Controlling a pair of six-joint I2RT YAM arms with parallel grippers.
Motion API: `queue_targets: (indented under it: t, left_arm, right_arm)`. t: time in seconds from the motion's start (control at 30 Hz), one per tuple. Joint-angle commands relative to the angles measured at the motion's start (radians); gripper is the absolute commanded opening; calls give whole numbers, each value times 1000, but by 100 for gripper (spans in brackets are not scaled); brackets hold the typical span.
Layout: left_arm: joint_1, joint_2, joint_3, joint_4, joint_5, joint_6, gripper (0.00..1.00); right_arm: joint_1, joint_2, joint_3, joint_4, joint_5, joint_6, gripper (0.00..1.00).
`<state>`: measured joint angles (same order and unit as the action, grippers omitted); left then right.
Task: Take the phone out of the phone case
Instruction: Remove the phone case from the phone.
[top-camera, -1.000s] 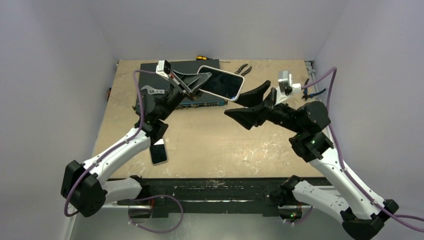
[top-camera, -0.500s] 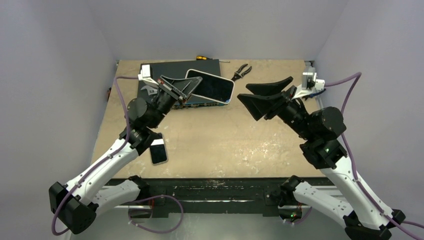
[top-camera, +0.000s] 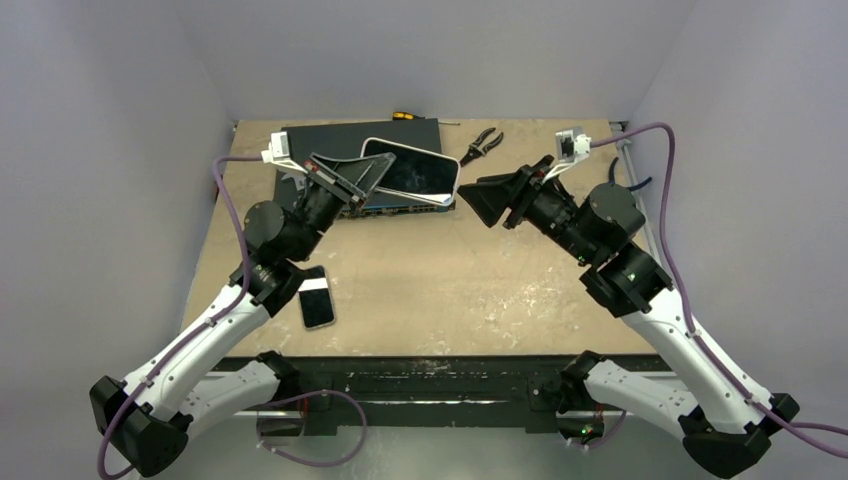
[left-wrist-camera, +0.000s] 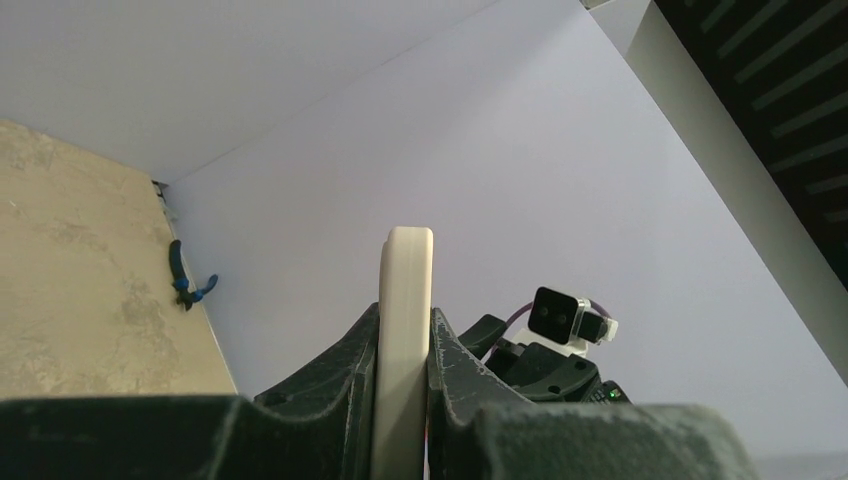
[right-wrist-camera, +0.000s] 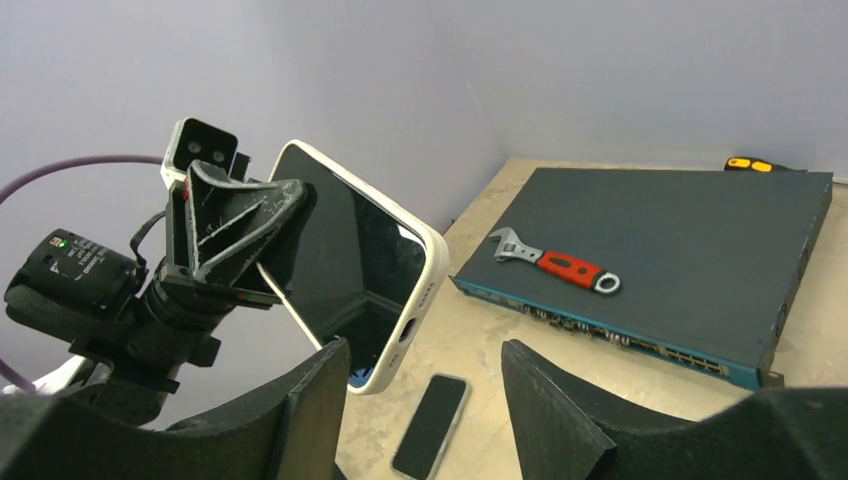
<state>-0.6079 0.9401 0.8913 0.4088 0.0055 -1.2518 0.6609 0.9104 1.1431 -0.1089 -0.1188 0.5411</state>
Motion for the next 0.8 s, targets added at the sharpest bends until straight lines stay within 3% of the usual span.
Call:
queue_targets:
  t: [0.0, 0.4, 0.77]
  left_arm:
    - [5, -29, 48, 93, -30, 21, 0]
    - [5, -32, 41, 96, -32, 20, 0]
    - [5, -42, 37, 97, -32, 23, 0]
  right_arm:
    - [3, -4, 16, -18, 3, 7, 59]
    - [5, 42, 16, -18, -34, 32, 55]
    - [4, 68, 21, -54, -5, 43, 41]
